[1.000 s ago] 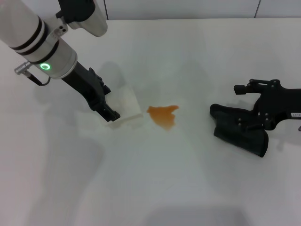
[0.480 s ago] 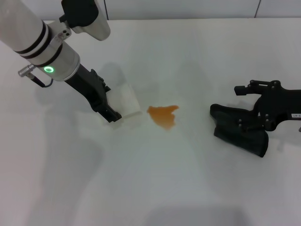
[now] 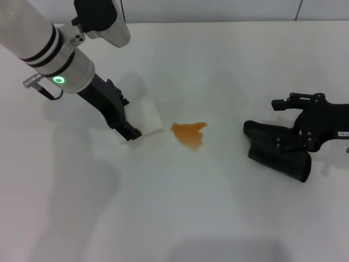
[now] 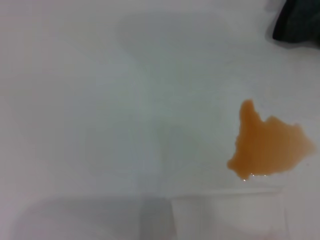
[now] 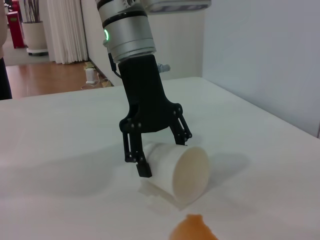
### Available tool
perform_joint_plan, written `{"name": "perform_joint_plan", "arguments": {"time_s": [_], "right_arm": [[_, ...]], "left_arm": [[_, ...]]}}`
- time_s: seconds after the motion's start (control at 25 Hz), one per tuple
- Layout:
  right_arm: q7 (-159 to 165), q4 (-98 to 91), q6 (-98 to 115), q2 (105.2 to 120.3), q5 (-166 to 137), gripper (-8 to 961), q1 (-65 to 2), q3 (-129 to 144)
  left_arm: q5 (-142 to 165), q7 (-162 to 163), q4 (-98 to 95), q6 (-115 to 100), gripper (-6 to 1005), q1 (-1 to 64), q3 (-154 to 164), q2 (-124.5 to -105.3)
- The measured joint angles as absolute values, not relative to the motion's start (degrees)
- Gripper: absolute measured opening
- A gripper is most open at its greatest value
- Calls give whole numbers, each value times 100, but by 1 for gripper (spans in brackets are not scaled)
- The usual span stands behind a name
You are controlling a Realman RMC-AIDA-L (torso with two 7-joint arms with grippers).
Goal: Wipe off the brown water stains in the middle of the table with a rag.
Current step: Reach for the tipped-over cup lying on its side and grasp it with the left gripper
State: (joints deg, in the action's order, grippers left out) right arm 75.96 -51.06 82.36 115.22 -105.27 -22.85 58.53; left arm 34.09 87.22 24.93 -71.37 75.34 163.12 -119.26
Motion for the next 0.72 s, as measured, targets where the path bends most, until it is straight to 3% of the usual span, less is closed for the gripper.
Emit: {"name": "perform_joint_plan", "arguments": {"time_s": [0.72], "right_arm": [[7593, -5106, 8236, 11522, -10506, 869, -2294, 5853]], "left_arm": [[3525, 8798, 2475, -7024, 871, 7539, 16313, -11930]]}}
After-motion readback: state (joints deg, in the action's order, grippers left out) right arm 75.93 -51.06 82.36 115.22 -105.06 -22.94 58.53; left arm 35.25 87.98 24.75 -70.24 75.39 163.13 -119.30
